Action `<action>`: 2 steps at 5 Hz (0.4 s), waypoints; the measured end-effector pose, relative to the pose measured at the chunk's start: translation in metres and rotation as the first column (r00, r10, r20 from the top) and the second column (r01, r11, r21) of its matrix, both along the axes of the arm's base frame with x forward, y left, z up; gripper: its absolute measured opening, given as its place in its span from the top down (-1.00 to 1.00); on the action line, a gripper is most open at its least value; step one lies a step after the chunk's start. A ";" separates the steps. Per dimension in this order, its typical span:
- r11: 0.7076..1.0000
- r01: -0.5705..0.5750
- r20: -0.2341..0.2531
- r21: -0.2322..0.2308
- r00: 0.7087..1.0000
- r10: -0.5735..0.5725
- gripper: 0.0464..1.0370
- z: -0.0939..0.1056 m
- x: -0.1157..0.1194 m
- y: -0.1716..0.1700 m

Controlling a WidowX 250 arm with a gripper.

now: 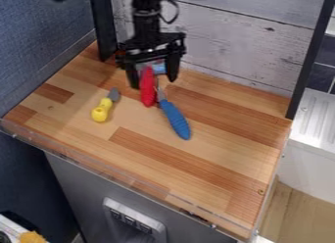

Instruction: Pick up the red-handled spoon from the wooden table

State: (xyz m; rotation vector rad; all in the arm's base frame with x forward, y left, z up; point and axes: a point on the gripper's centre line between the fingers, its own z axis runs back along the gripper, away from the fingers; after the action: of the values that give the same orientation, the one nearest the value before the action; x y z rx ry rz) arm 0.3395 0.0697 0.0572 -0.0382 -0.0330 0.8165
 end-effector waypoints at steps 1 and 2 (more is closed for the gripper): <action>0.998 0.059 0.015 -0.007 0.998 -0.059 -0.92 0.000 0.000 0.008; 0.978 0.210 0.056 0.015 0.976 -0.210 -0.92 0.013 0.012 0.014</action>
State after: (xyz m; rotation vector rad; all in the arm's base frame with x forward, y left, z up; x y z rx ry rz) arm 0.3518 0.0833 0.0704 -0.0553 -0.0854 0.6034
